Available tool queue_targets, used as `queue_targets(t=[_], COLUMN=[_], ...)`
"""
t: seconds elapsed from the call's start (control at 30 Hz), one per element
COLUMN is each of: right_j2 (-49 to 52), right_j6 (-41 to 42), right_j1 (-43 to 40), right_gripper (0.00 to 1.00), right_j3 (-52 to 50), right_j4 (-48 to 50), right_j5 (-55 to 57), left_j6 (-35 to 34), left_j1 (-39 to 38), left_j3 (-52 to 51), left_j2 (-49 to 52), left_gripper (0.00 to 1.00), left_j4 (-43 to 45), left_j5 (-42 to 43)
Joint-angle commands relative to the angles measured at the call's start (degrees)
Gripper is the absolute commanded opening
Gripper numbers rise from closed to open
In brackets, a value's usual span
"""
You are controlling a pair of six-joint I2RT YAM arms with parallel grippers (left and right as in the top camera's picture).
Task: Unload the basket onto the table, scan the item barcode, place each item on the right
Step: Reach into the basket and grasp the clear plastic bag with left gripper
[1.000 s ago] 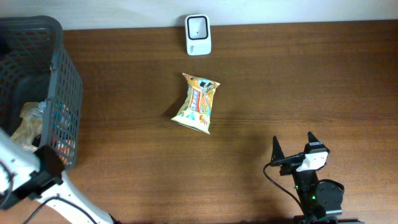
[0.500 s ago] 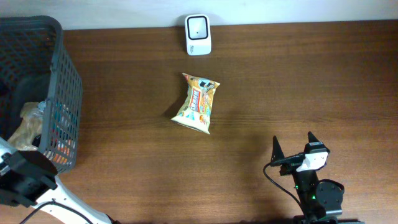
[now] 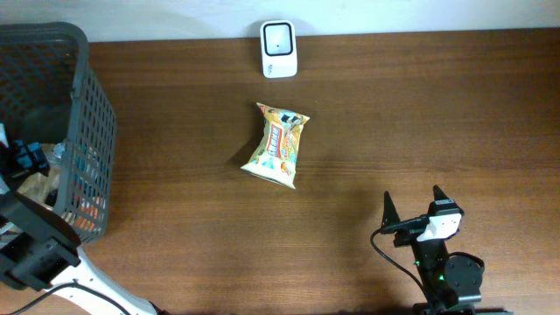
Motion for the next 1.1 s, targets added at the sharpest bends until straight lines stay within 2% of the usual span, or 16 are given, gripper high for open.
queue_targets(t=[0.0,0.13,0.33,0.5,0.73,0.9,0.93,0.97,1.07], right_j2=[-0.42,-0.42,-0.42,-0.42,-0.42,-0.42,-0.42,-0.42,-0.42], right_j6=[0.24,0.24,0.24,0.24,0.24,0.24,0.24,0.24,0.24], right_j1=[-0.26,-0.26,-0.26,-0.26,-0.26,-0.26,-0.26,-0.26,-0.26], right_gripper=[0.98,0.98,0.98,0.98,0.98,0.98,0.98,0.98,0.98], right_j3=[-0.52,-0.52,-0.52,-0.52,-0.52,-0.52,-0.52,-0.52,-0.52], right_j4=[-0.02,-0.02,-0.02,-0.02,-0.02,-0.02,-0.02,-0.02,-0.02], right_j5=[0.68,0.7,0.7,0.68,0.68,0.68,0.7,0.7,0.68], left_j6=[3.08,4.26,7.23,7.23,7.26,11.85,12.0,12.0,12.07], left_j1=[0.35,0.35,0.35,0.35,0.35,0.35,0.35,0.35,0.35], left_j3=[-3.72,-5.77,-9.79,-12.48,-13.88,-14.43,-14.95,-15.52,-18.36], left_j2=[-0.09,-0.07,-0.07,-0.07,-0.07,-0.07,-0.07,-0.04,-0.02], left_gripper=[0.97,0.9,0.87,0.84,0.84,0.84,0.84,0.79,0.79], left_j4=[2.69,5.73,9.55,12.92,22.53,23.52,23.65,23.89,25.55], left_j5=[1.7,1.95,7.39,7.02,6.93,11.69,11.82,11.8,11.47])
